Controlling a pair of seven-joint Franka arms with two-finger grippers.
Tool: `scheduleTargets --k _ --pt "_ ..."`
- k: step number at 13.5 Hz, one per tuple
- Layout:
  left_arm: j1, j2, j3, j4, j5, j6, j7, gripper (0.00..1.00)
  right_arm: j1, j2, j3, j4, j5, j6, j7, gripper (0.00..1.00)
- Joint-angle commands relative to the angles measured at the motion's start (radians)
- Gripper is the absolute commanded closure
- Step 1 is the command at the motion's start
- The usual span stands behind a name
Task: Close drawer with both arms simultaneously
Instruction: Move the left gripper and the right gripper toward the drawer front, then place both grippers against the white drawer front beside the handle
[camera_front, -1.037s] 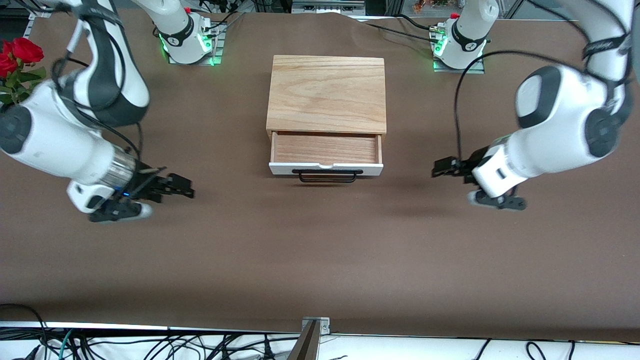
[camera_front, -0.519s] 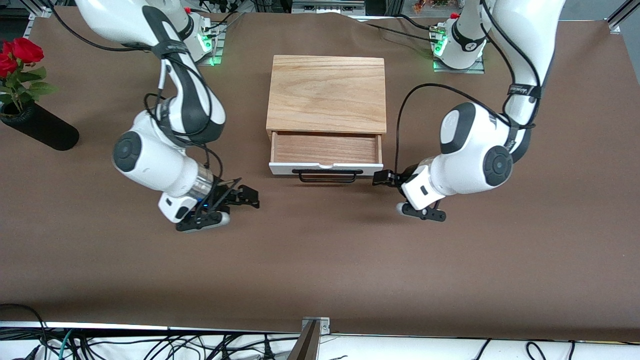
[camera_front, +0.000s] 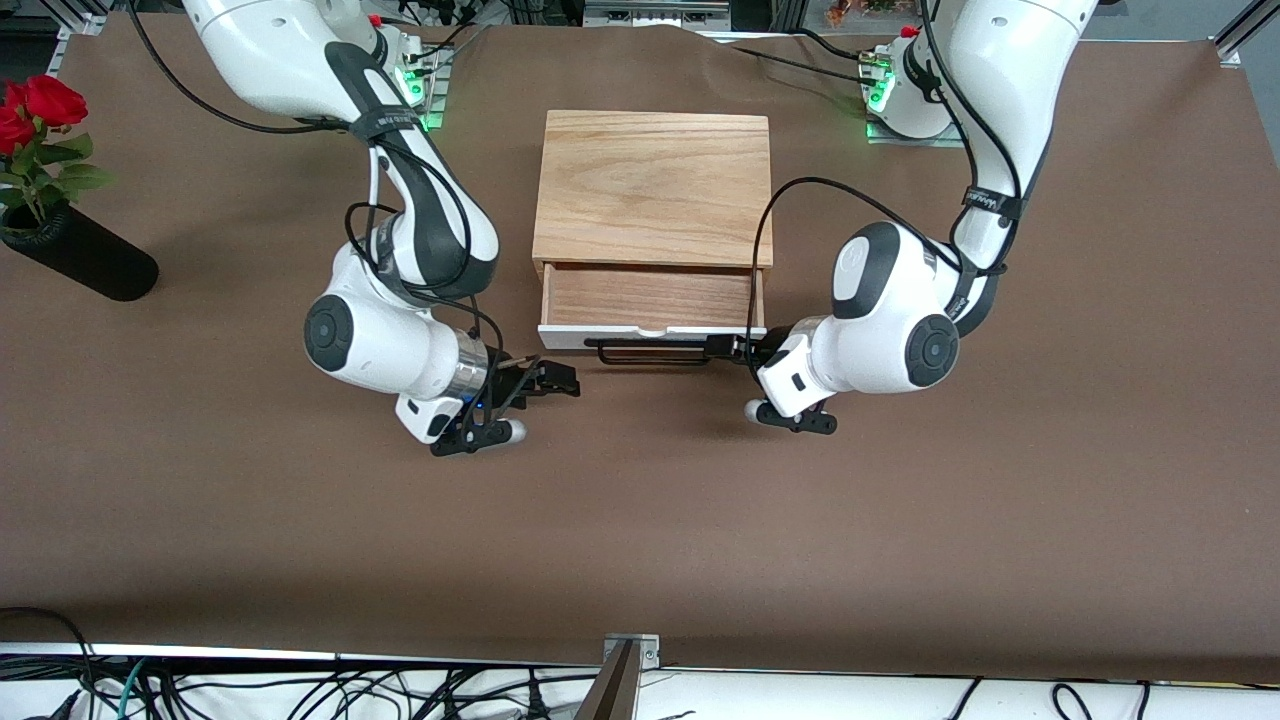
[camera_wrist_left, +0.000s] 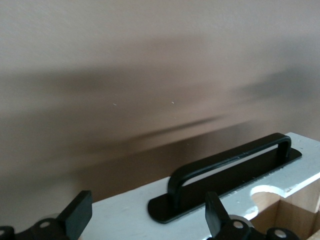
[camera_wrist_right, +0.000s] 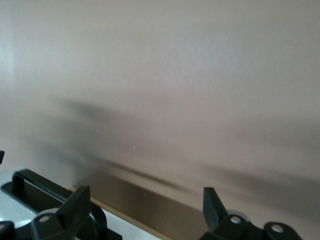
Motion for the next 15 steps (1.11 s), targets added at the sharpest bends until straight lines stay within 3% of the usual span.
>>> scheduleTargets --k 1,15 --pt "-0.007 0.014 -0.007 0.02 -0.048 -0.021 -0.004 0.0 -0.002 0.021 0.011 0.032 0.021 -0.062 0.007 0.0" --pt "-0.016 0.019 -0.028 -0.002 -0.05 -0.091 -0.011 0.0 0.032 0.027 0.066 0.021 0.03 -0.176 0.127 0.0"
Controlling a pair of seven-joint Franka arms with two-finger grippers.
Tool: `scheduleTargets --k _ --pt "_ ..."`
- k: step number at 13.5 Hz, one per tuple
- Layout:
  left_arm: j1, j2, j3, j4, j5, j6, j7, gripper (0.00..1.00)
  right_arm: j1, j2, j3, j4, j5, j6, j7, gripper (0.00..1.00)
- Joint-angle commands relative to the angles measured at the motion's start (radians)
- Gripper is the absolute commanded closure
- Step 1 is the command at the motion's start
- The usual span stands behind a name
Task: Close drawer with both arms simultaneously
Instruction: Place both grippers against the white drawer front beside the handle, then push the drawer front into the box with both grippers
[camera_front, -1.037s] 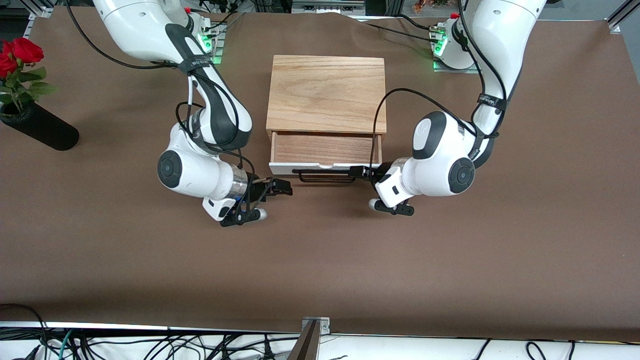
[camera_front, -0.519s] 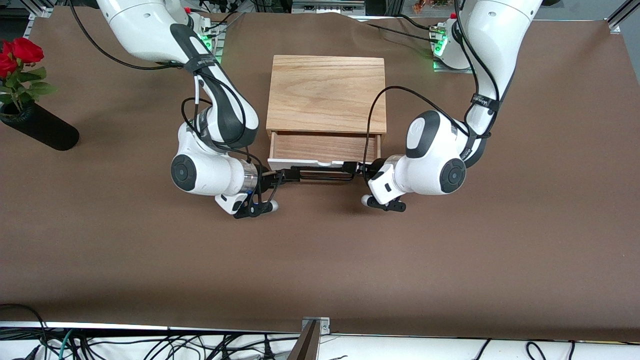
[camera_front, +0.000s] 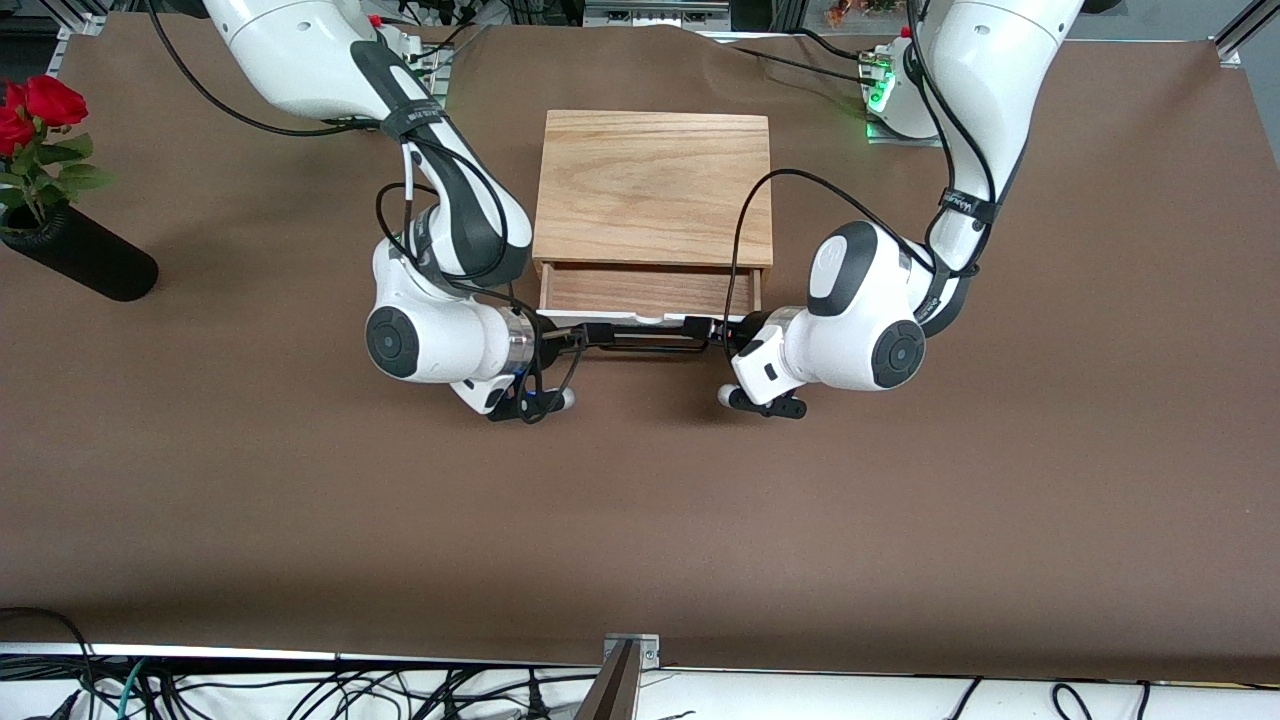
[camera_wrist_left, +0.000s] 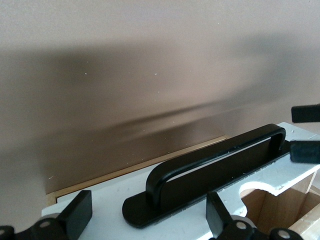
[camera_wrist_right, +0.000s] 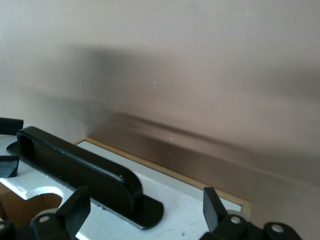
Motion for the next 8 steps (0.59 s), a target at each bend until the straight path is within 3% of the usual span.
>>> scheduleTargets --k 1,8 --pt "-0.008 0.004 -0.005 -0.002 -0.025 -0.04 -0.003 0.0 0.016 0.021 0.003 0.018 0.016 -0.024 0.017 0.0" --pt "-0.005 0.004 -0.005 -0.002 -0.025 -0.091 -0.003 0.0 0.015 0.025 0.003 0.02 0.016 -0.139 0.012 0.0"
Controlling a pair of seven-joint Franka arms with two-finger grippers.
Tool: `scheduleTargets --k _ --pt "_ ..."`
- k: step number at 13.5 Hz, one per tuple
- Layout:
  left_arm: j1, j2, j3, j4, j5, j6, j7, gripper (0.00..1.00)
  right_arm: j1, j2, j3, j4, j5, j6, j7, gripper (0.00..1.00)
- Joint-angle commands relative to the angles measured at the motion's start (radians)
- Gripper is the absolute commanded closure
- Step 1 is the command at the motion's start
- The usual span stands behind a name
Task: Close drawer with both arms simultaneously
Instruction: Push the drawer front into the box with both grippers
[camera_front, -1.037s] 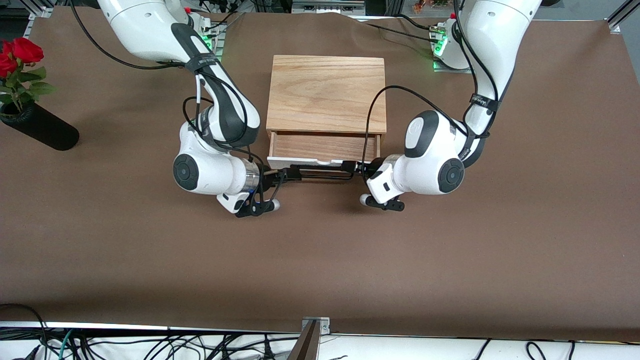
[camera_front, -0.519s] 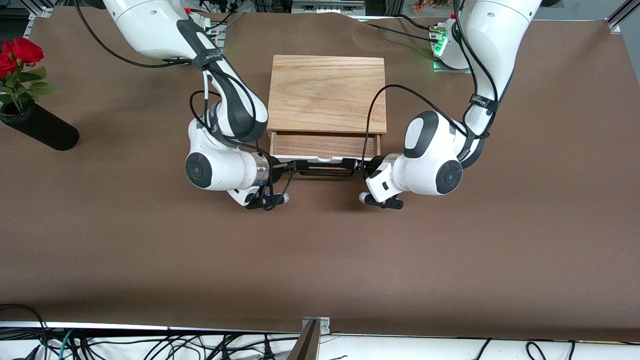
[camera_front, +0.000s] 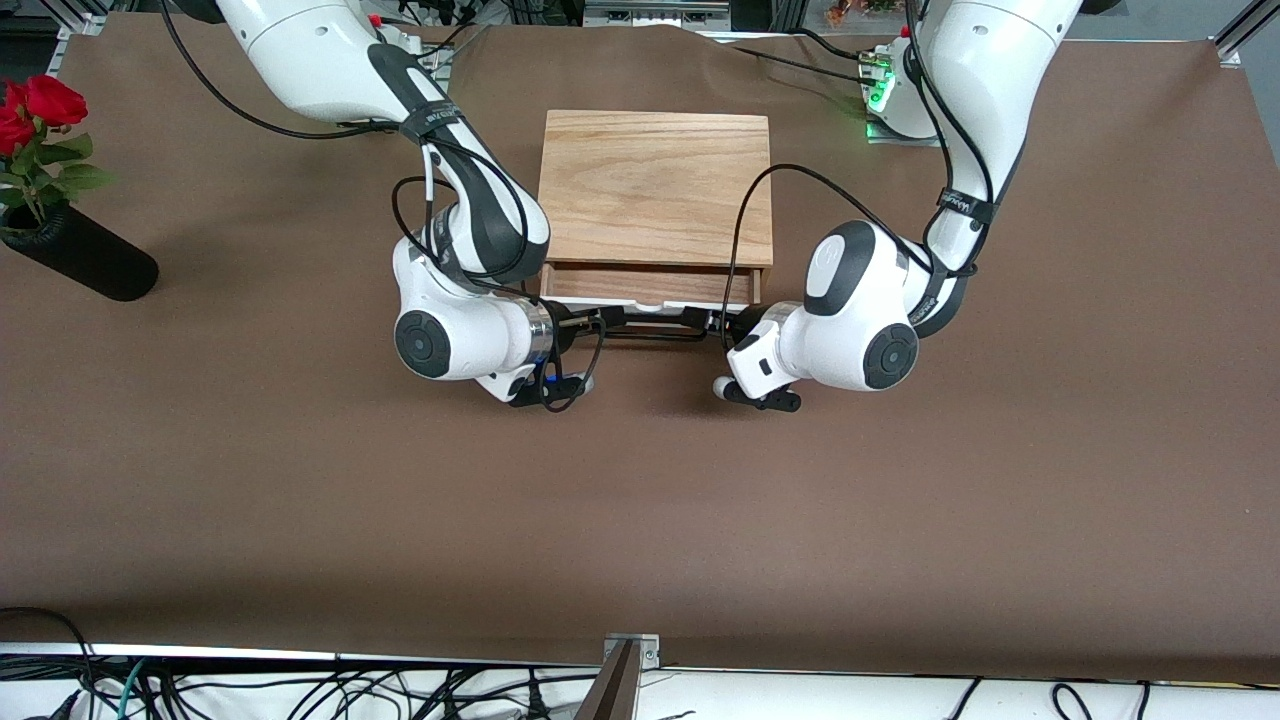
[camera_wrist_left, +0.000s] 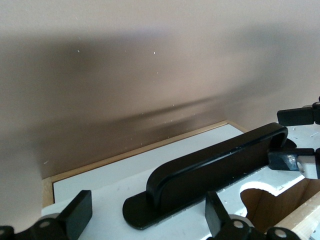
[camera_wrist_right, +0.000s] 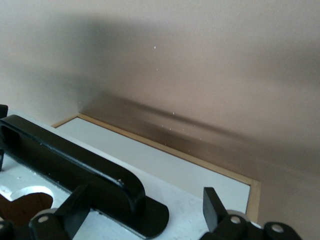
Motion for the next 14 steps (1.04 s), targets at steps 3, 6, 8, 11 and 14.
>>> scheduleTargets --k 3,6,8,11,14 --pt "0.002 0.001 0.002 -0.002 -0.025 -0.064 -0.003 0.0 -0.002 0.009 0.004 0.019 0.013 -0.109 0.007 0.0" --pt "0.0 0.001 0.002 -0.002 -0.025 -0.069 -0.004 0.0 -0.002 0.009 0.004 0.018 0.032 -0.139 0.007 0.0" --pt "0.0 0.001 0.002 -0.002 -0.025 -0.088 -0.004 0.0 0.0 0.01 0.004 0.018 0.034 -0.156 0.008 0.0" --pt "0.002 -0.002 0.002 -0.002 -0.025 -0.131 -0.004 0.0 0.014 0.01 0.004 0.015 0.034 -0.158 0.008 0.0" --pt "0.002 -0.001 0.002 -0.003 -0.025 -0.173 -0.004 0.0 0.023 0.024 0.006 0.012 0.034 -0.158 0.008 0.0"
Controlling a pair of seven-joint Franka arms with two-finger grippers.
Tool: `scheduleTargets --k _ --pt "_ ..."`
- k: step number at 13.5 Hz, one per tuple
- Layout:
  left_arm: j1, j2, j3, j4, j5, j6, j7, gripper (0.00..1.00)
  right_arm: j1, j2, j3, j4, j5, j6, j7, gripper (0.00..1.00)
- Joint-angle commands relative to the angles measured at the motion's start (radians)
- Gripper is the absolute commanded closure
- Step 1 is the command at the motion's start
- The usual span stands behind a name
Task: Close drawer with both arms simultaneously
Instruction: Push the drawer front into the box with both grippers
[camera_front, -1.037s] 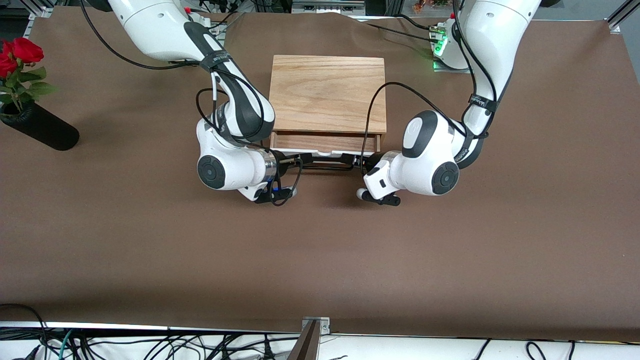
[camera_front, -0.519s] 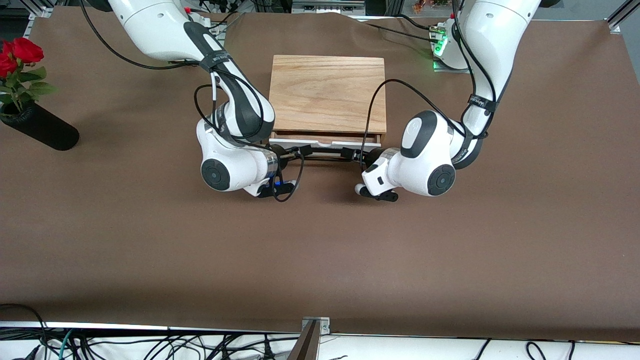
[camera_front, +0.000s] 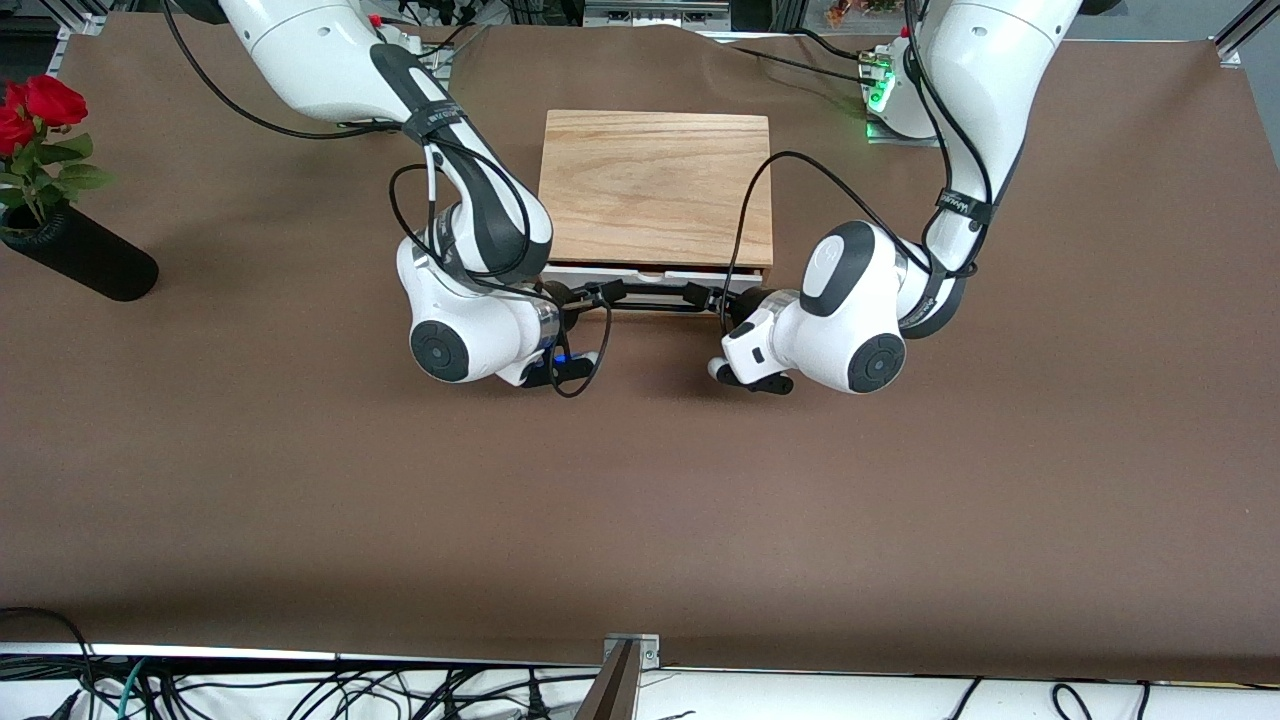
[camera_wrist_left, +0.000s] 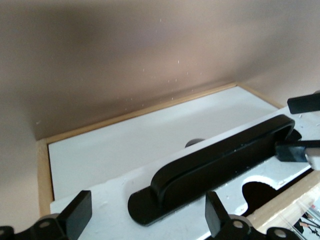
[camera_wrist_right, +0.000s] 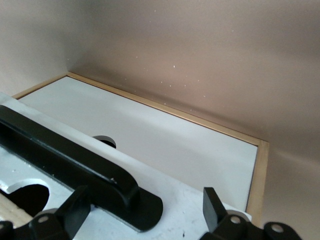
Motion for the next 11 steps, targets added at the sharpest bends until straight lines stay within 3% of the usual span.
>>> scheduleTargets --k 1,7,11 --pt "0.001 -0.002 0.002 0.0 -0.024 -0.044 -0.004 0.0 0.023 0.022 0.004 0.012 0.018 -0.021 0.008 0.0" --pt "0.009 -0.004 0.004 0.0 -0.022 -0.137 -0.006 0.0 0.022 0.022 0.004 0.016 0.03 -0.083 0.011 0.0" --pt "0.032 -0.062 0.011 0.02 0.063 -0.14 -0.004 0.0 0.016 0.021 0.004 0.018 0.05 -0.106 0.013 0.0"
